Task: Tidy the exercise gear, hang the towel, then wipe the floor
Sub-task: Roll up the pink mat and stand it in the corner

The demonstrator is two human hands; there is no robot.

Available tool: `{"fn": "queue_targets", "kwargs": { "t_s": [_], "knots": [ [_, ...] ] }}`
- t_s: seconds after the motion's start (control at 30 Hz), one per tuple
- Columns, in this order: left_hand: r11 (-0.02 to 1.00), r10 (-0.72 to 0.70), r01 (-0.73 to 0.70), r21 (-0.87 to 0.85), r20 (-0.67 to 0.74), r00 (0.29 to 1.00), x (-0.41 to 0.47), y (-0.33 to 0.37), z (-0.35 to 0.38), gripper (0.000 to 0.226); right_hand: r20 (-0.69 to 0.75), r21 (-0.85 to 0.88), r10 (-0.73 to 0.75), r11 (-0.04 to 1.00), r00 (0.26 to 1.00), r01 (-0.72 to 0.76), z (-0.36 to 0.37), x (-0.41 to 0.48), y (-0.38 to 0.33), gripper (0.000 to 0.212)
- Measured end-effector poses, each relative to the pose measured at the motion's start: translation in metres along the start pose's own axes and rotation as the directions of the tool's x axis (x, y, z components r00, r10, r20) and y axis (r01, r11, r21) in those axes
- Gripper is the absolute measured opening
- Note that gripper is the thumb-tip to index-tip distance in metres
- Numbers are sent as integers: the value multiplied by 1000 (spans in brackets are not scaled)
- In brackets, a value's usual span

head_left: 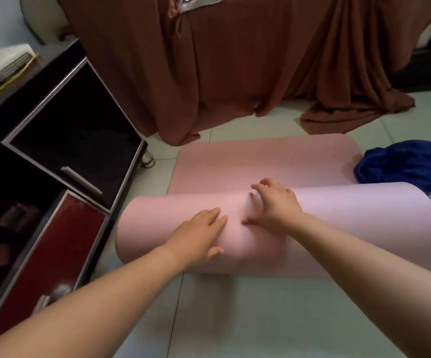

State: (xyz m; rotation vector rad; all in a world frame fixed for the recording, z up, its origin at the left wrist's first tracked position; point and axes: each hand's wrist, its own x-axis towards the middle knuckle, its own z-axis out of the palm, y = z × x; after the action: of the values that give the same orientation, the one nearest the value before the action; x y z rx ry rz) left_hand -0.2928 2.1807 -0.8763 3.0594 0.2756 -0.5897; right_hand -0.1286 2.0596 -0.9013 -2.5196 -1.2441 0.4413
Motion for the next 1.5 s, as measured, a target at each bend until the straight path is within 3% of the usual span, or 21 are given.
{"fn": "queue_targets", "kwargs": {
  "t_s": [0.13, 0.33, 0.47, 0.6, 0.73, 0.9, 1.13, 1.5],
  "knots": [
    [998, -2, -5, 59, 122, 992, 11, -4, -8, 83, -8, -29, 35, 999, 999, -35, -1, 11, 5, 81],
    [1000, 27, -29, 8, 163, 986, 35, -22, -14, 84, 44, -116, 79, 991, 996, -73, 1, 26, 3, 63],
    [999, 35, -34, -17, 102, 994, 54, -35, -15, 82, -17, -155, 12, 988, 1000, -15, -4, 13, 4, 57],
    [996, 39, -40, -83, -18, 999, 82, -49, -24, 74, -26, -282, -45, 959, 999, 36, -7, -8, 10, 72],
    [985, 41, -56, -162, -92, 995, 111, -62, -30, 54, -5, -367, 25, 930, 1000, -25, -5, -11, 1, 88],
    [974, 72, -107, -199, -176, 982, 114, -72, -29, 28, 20, -348, 173, 925, 985, -155, -12, 6, -23, 92],
    [983, 151, -160, -93, -96, 984, 90, -76, -20, 68, 57, -346, 204, 922, 977, -172, -24, 27, -17, 93],
    [997, -55, 53, -64, -34, 998, 112, -71, -23, 83, 68, -256, 105, 963, 992, -84, -31, 111, 24, 83]
  ]
}}
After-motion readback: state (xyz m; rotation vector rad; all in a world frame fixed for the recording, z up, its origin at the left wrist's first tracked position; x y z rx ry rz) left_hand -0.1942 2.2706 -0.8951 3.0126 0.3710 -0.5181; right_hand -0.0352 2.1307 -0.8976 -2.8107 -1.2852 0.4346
